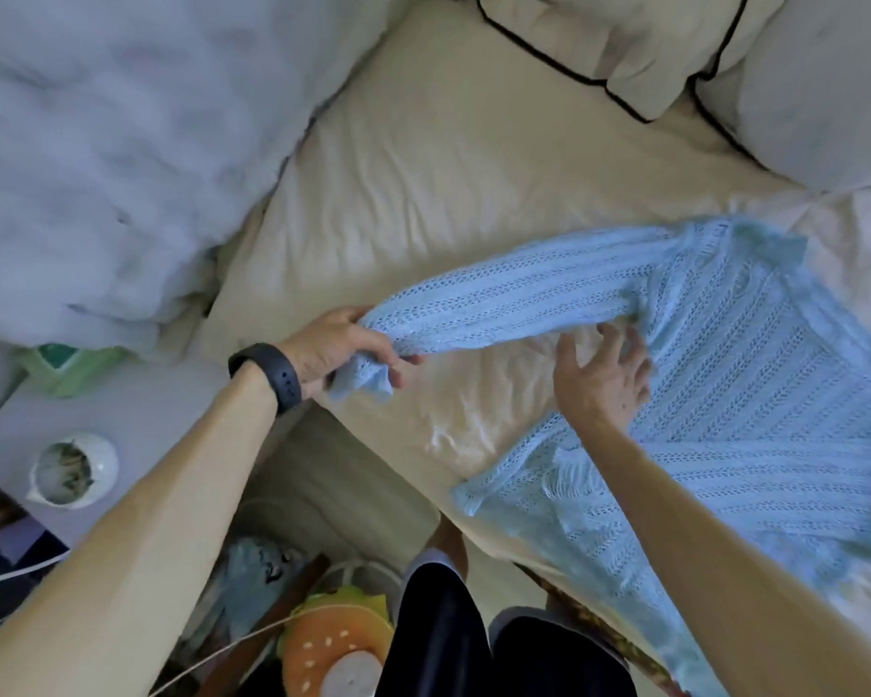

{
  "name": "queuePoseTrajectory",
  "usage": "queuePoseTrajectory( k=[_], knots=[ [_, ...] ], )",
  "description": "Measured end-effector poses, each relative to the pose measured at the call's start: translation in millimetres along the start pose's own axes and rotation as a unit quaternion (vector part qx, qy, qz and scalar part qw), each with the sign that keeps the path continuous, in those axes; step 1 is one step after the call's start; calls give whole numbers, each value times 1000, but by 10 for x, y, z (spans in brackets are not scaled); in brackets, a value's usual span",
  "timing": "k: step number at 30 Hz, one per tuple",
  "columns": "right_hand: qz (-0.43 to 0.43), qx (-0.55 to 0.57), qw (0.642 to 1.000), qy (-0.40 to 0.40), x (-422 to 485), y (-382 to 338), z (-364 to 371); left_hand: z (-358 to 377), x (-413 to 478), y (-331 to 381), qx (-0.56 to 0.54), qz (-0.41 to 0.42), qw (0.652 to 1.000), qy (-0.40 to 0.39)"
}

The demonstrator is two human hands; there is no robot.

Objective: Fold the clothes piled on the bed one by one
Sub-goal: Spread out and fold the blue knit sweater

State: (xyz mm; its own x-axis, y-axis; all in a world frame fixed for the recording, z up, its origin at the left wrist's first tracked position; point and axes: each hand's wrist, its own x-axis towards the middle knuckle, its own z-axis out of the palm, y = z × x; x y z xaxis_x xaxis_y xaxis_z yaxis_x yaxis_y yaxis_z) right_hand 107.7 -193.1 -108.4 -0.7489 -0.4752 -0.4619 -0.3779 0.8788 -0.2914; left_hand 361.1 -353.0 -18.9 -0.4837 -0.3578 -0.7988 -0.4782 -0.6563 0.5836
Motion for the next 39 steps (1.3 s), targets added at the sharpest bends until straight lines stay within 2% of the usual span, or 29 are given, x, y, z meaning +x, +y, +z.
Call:
queuePoseTrajectory(
  k=[1,3,4,6,7,9,11,14,17,19,21,24,26,28,31,33,37,39],
  knots=[
    [0,-40,999,-29,10,118,-5,-50,48,89,43,-6,999,30],
    [-3,-101,988,-117,75,352,0,-158,186,226,137,14,980,143],
    [-14,-123,980,-154,107,467,15,-228,269,277,186,41,956,221],
    [-41,-151,970,-185,145,610,37,-374,431,356,250,96,887,378],
    [-46,-164,968,-184,153,631,51,-458,512,385,242,106,862,432],
    [-62,-203,964,-160,140,593,83,-628,715,429,147,101,858,481],
    [-100,-221,961,-131,99,528,94,-718,928,399,88,61,882,460],
    [-163,-180,965,-96,-14,430,116,-679,1135,320,136,-8,915,380],
    [-254,-149,955,-44,-140,251,215,-676,1224,330,63,12,915,398],
    [-270,-127,952,-62,-165,51,297,-719,1252,399,29,13,919,393],
    [-264,-103,955,-92,-159,-181,373,-806,1229,444,54,-28,926,373],
    [-267,-60,956,-107,-91,-601,428,-990,1168,464,169,-51,938,299],
    [-276,-48,954,-110,0,-898,442,-1106,1115,454,240,-23,930,277],
    [-272,-54,950,-147,133,-1161,458,-1201,1063,479,264,34,919,292],
    [-233,-92,946,-206,304,-1374,491,-1293,1015,640,263,135,883,364],
    [-222,-113,945,-211,352,-1410,505,-1347,1027,755,238,187,857,417],
    [-230,-121,947,-187,333,-1415,510,-1423,1121,807,291,204,827,436],
    [-244,-101,953,-150,307,-1398,498,-1473,1224,775,265,162,850,425]
  ],
)
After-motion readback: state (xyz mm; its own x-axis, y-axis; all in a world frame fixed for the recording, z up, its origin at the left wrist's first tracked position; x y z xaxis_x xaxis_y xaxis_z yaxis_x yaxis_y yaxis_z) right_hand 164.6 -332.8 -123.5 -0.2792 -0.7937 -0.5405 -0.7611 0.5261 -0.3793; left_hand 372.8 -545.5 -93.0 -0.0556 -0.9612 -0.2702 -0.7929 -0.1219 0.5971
